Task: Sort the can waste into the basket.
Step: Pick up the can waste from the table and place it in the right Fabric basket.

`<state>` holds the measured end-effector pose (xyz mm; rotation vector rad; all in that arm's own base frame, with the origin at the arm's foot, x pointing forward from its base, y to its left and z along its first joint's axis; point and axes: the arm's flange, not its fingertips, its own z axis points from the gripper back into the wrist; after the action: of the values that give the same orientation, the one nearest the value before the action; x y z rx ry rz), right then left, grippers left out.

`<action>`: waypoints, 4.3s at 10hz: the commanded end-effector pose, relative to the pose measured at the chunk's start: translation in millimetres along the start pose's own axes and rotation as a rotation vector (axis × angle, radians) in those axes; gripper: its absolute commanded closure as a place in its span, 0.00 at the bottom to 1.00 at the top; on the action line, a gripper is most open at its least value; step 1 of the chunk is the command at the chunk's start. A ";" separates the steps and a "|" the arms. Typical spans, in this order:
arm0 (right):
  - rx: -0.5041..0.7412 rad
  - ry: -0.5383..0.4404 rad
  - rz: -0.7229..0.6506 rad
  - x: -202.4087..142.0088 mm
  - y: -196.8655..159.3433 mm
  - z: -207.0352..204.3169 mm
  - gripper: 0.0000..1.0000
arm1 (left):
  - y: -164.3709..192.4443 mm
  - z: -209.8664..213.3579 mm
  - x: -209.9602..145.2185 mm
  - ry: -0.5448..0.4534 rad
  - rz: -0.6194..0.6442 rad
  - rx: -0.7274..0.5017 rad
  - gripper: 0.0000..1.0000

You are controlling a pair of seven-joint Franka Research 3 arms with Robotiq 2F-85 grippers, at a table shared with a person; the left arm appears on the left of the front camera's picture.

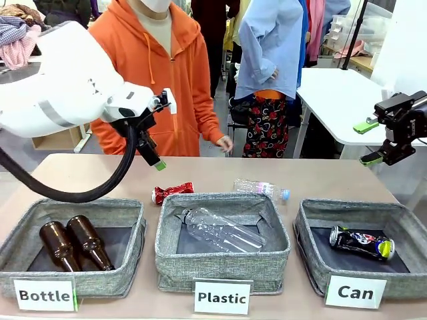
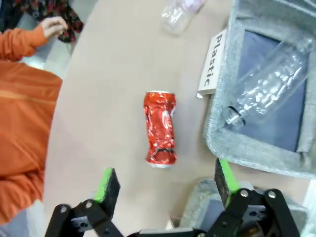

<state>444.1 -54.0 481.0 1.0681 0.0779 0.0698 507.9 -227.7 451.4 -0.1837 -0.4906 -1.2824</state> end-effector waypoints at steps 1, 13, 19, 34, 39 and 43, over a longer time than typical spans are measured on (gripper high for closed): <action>0.001 0.009 0.023 0.3 1.0 3.8 0.00 | 31.7 -11.3 -2.1 -0.007 -0.097 -0.023 0.00; 0.001 0.009 0.023 0.3 1.0 3.8 0.00 | 23.0 10.1 -83.6 -0.209 -0.220 -0.344 0.00; 0.001 0.009 0.023 0.3 1.0 3.8 0.00 | -70.6 69.6 -248.4 -0.449 -0.051 -0.156 0.00; 0.001 0.009 0.023 0.3 1.0 3.8 0.00 | 38.2 -63.9 34.3 0.121 -0.187 -0.115 0.00; 0.001 0.009 0.023 0.3 1.0 3.8 0.00 | 40.5 -128.5 39.3 0.241 -0.165 -0.152 0.00; 0.001 0.009 0.023 0.3 1.0 3.8 0.00 | 41.1 -144.6 23.1 0.303 -0.200 -0.192 0.00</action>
<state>444.8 -54.4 481.8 1.0677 0.0769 0.0712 583.4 -294.6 335.3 -0.1066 -0.1555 -1.5191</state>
